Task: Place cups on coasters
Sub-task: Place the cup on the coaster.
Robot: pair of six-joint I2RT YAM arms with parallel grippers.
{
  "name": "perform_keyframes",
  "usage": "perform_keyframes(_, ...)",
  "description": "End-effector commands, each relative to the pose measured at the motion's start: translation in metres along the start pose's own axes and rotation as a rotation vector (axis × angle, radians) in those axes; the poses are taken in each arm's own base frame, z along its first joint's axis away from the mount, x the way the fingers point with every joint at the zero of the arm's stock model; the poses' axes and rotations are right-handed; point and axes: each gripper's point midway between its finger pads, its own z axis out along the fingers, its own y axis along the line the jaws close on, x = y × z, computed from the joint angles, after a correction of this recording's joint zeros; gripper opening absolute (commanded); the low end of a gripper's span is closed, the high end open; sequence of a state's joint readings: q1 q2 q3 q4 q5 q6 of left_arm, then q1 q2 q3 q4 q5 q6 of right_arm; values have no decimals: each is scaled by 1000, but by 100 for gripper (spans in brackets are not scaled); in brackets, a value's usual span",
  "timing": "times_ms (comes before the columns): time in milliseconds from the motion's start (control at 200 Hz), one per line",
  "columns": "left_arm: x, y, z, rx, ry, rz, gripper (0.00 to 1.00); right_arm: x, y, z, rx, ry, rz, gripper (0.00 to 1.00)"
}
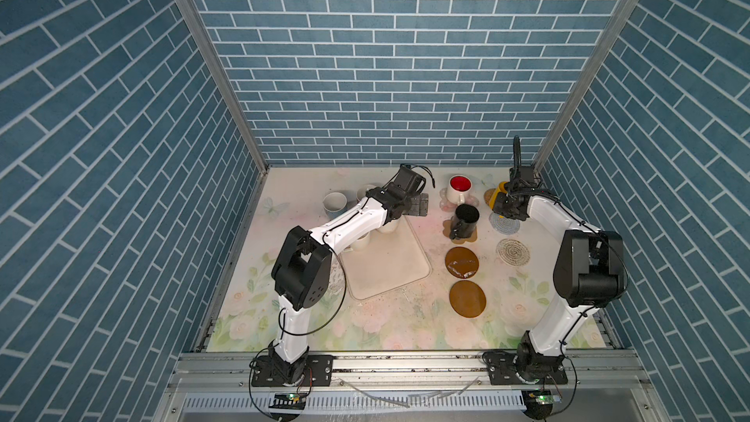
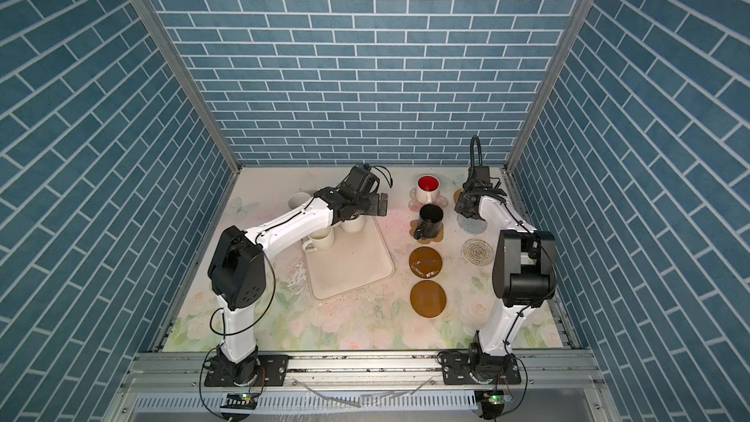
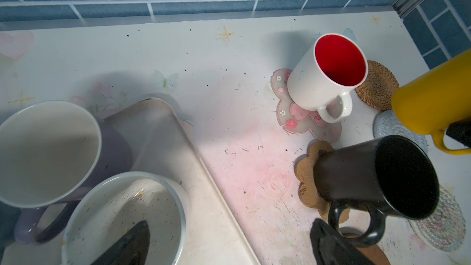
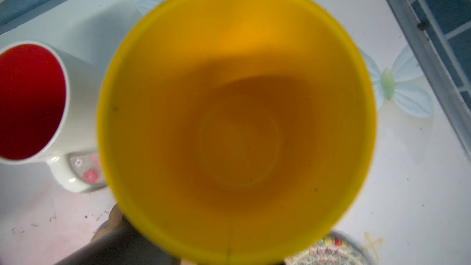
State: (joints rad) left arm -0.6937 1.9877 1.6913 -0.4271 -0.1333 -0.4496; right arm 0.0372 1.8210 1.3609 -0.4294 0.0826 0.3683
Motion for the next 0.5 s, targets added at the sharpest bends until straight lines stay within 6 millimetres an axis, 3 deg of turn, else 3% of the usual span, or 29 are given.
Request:
perform_keyframes(0, -11, -9, 5, 20, -26, 33, 99, -59, 8, -11, -11, -168, -43, 0)
perform_keyframes(230, -13, -13, 17, 23, -28, 51, 99, -74, 11, 10, 12, -176, -90, 0)
perform_keyframes(495, -9, -12, 26, 20, -19, 61, 99, -78, 12, 27, 21, -168, -110, 0)
